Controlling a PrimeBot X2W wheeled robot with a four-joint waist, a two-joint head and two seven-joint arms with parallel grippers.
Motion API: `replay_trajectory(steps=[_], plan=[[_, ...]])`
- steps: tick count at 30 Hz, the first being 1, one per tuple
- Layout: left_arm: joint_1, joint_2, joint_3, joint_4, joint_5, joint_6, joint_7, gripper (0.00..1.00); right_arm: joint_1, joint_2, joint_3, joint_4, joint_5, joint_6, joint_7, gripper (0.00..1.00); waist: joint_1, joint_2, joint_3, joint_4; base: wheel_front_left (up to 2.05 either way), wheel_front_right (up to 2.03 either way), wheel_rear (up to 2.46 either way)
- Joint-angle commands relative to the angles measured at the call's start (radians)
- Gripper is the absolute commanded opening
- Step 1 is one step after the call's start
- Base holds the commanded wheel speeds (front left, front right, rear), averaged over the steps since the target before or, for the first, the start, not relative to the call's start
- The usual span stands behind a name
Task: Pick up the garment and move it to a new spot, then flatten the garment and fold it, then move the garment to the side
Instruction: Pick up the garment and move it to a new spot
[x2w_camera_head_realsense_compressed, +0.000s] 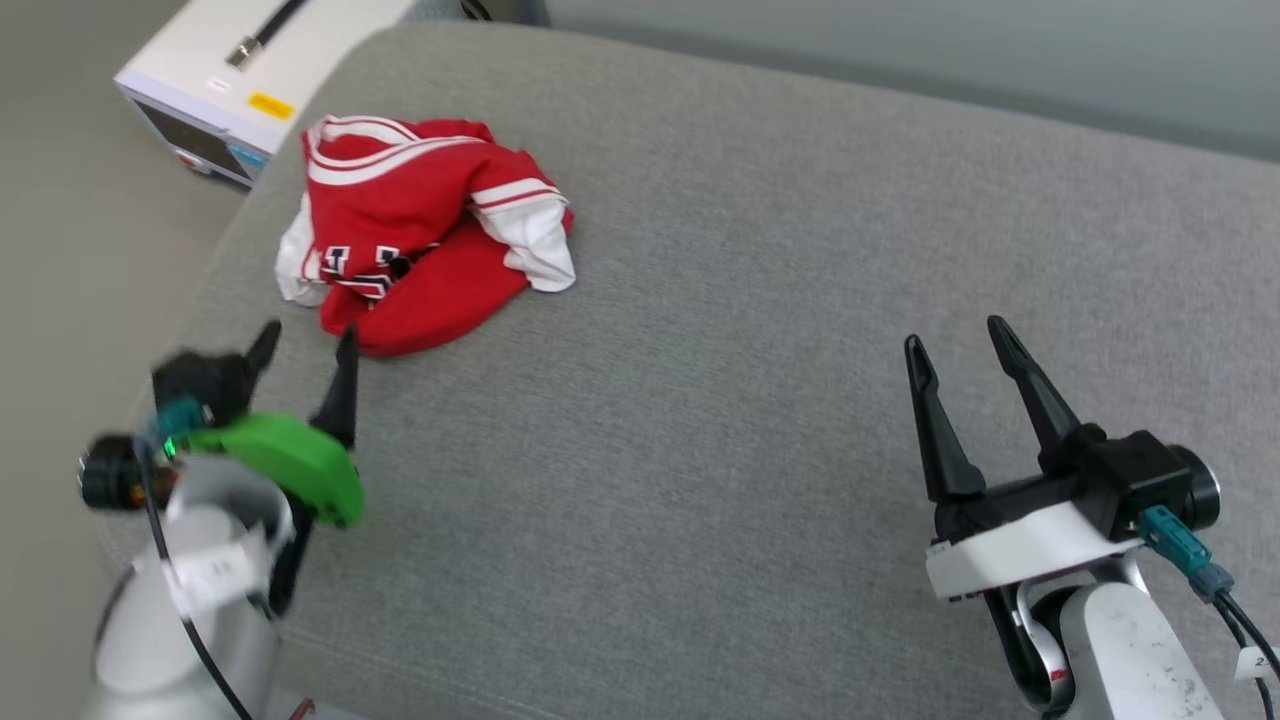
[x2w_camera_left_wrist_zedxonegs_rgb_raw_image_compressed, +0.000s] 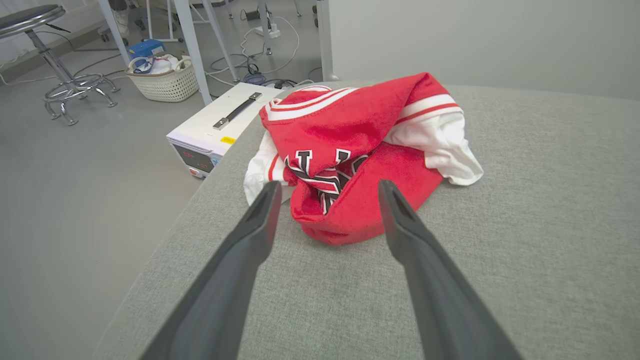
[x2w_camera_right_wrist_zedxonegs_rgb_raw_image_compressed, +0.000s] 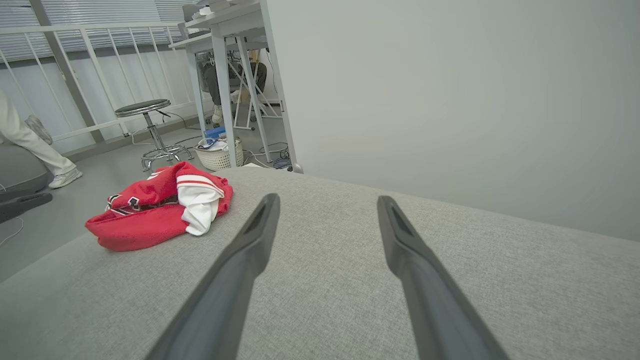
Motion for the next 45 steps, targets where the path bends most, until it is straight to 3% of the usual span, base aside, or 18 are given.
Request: replay_trajectory(steps=[1,7,11,17,25,33,34,38,45], plan=[[-0.059,0.032,-0.029,0.008,-0.045,-0.004,0.032,1.0,-0.021,-0.008,0.004,-0.012,-0.012,-0.001,-0.005,1.0,-0.0001,0.0,0.113,-0.076,0.0,0.0,0.0],[-0.256,0.191,-0.147,0.027,-0.274,-0.005,0.21,1.0,-0.062,-0.019,0.007,-0.046,-0.024,-0.001,-0.005,1.0,-0.0001,0.0,0.203,-0.119,0.0,0.0,0.0],[-0.354,0.278,-0.213,0.043,-0.45,-0.005,0.373,1.0,-0.084,-0.02,0.015,-0.061,-0.029,-0.001,-0.005,1.0,-0.0001,0.0,0.251,-0.149,0.0,0.0,0.0],[-0.443,0.384,-0.276,0.087,-0.629,-0.005,0.582,1.0,-0.11,-0.021,0.02,-0.072,-0.032,-0.001,-0.005,1.0,-0.0001,0.0,0.308,-0.19,0.0,0.0,0.0],[-0.5,0.436,-0.309,0.14,-0.747,-0.005,0.714,1.0,-0.123,-0.022,0.023,-0.085,-0.039,-0.001,-0.005,1.0,-0.0001,0.0,0.364,-0.231,0.0,0.0,0.0],[-0.507,0.41,-0.345,0.19,-0.784,-0.005,0.74,1.0,-0.12,-0.028,0.016,-0.095,-0.05,-0.001,-0.005,1.0,-0.0001,0.0,0.392,-0.239,0.0,0.0,0.0],[-0.505,0.403,-0.353,0.189,-0.796,-0.005,0.745,0.0,-0.119,-0.028,0.014,-0.095,-0.051,-0.001,-0.005,1.0,-0.0001,0.0,0.392,-0.237,0.0,0.0,0.0],[-0.497,0.397,-0.384,0.149,-0.817,-0.005,0.696,0.0,-0.117,-0.03,0.009,-0.087,-0.057,-0.001,-0.005,1.0,-0.0001,0.0,0.377,-0.221,0.0,0.0,0.0],[-0.494,0.417,-0.417,0.091,-0.813,-0.005,0.456,0.0,-0.113,-0.033,0.006,-0.059,-0.052,-0.001,-0.005,1.0,-0.0001,0.0,0.292,-0.195,0.0,0.0,0.0]])
